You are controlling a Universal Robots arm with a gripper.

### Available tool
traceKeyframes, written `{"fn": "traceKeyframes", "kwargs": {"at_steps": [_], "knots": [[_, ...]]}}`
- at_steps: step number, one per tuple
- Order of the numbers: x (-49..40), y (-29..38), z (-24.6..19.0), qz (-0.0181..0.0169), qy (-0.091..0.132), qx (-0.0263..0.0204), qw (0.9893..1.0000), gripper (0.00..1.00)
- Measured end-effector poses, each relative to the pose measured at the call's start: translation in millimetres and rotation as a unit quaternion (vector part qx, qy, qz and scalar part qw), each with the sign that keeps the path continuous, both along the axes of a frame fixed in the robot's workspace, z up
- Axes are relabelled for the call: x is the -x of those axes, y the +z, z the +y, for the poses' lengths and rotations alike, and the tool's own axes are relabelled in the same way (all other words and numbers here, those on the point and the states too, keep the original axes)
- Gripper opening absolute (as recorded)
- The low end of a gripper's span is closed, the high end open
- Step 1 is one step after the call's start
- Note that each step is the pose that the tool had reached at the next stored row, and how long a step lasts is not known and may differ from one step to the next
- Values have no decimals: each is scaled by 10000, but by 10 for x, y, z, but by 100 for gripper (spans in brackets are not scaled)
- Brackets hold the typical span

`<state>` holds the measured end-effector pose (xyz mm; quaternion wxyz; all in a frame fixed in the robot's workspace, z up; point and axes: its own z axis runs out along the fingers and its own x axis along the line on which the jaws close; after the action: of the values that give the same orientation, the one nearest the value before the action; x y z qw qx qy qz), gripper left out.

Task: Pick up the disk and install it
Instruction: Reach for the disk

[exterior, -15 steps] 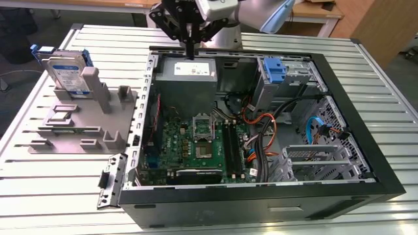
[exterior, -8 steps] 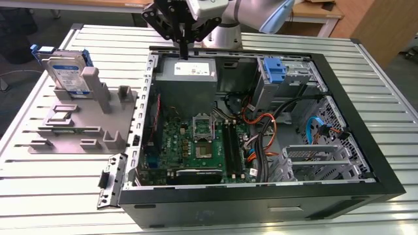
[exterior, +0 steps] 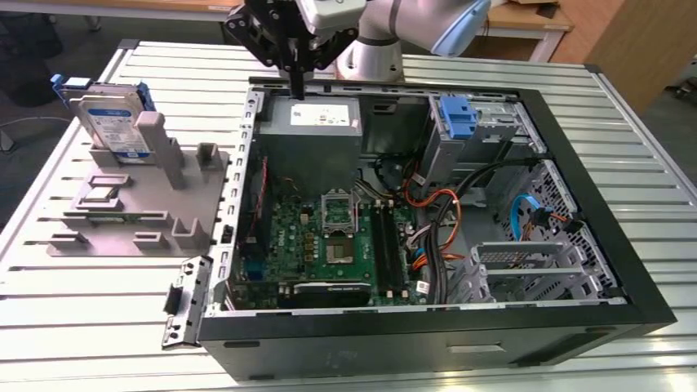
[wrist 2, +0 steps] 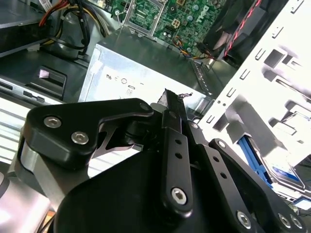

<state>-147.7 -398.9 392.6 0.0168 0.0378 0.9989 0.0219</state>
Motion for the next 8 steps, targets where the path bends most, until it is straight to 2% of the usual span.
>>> {"fn": "traceKeyframes", "kwargs": {"at_steps": [8], "knots": [[14,0,0,-1,0,0,10000,10]]}}
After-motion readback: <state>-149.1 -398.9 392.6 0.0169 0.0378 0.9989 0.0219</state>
